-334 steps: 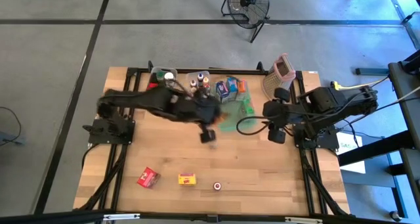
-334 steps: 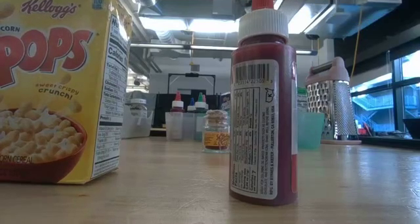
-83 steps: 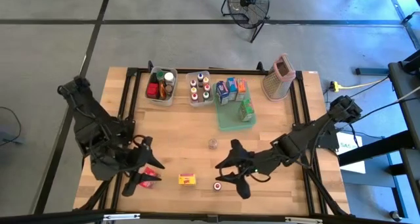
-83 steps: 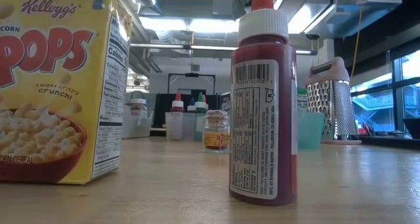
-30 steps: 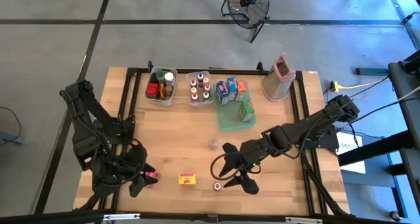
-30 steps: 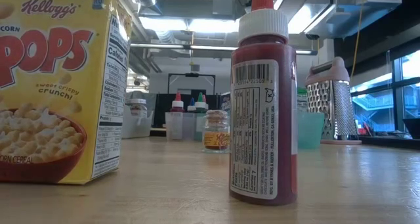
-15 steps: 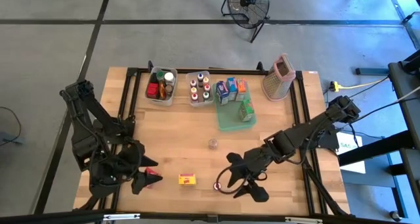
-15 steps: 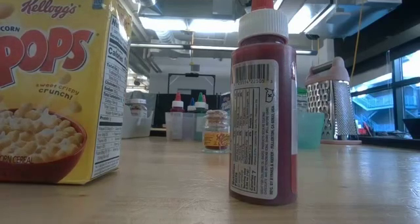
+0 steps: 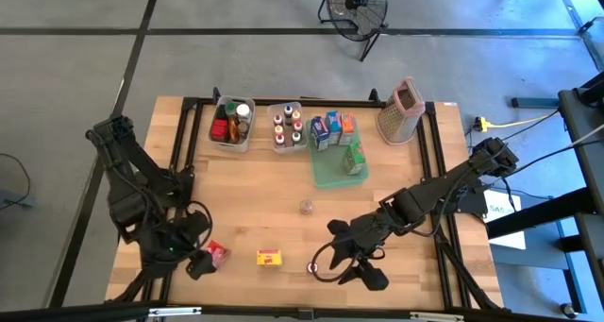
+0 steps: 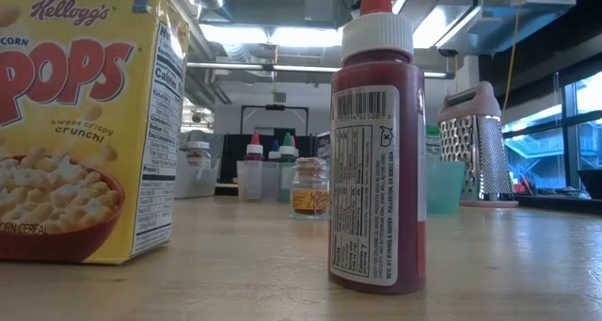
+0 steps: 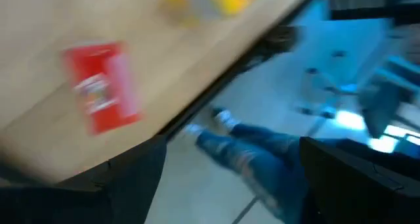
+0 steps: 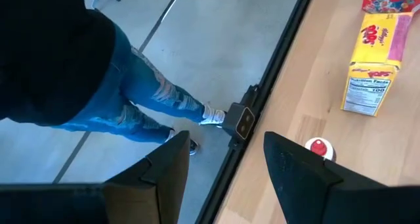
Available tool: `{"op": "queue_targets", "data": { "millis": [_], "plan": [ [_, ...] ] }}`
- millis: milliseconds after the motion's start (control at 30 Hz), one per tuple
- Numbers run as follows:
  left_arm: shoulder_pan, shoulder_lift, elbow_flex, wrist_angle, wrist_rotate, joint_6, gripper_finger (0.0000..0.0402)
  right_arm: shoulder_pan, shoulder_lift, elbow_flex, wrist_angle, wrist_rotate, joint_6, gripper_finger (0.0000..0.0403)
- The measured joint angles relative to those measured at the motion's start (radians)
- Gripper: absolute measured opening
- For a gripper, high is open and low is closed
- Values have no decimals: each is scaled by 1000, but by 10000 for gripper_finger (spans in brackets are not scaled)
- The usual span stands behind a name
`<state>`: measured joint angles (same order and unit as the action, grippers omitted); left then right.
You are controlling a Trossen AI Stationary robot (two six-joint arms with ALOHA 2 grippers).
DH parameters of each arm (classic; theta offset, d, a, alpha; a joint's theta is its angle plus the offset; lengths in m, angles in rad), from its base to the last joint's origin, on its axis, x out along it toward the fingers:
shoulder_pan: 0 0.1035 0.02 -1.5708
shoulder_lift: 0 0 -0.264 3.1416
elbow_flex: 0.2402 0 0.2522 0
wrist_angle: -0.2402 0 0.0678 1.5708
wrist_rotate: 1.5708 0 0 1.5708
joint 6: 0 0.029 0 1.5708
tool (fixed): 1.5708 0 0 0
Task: Pick & Place Kitchen Items
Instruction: Put the red cereal box into the blue bin
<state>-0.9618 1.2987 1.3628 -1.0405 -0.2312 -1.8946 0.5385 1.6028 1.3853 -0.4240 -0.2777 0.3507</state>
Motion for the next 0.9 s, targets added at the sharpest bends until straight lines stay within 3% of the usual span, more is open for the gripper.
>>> {"op": "queue_targets", "data": {
  "millis": [133, 367, 633, 900],
  "plan": [
    [21, 4, 0, -134, 115, -92, 342, -7, 0, 0, -5, 20, -26, 199],
    [56, 100, 0, -247, 204, -123, 342, -18, 0, 0, -7, 15, -30, 199],
    [92, 208, 0, -212, 211, -32, 341, -15, 0, 0, -23, 12, -22, 199],
    [96, 271, 0, -212, 210, -39, 341, -21, 0, 0, -9, 12, -26, 199]
  ]
}}
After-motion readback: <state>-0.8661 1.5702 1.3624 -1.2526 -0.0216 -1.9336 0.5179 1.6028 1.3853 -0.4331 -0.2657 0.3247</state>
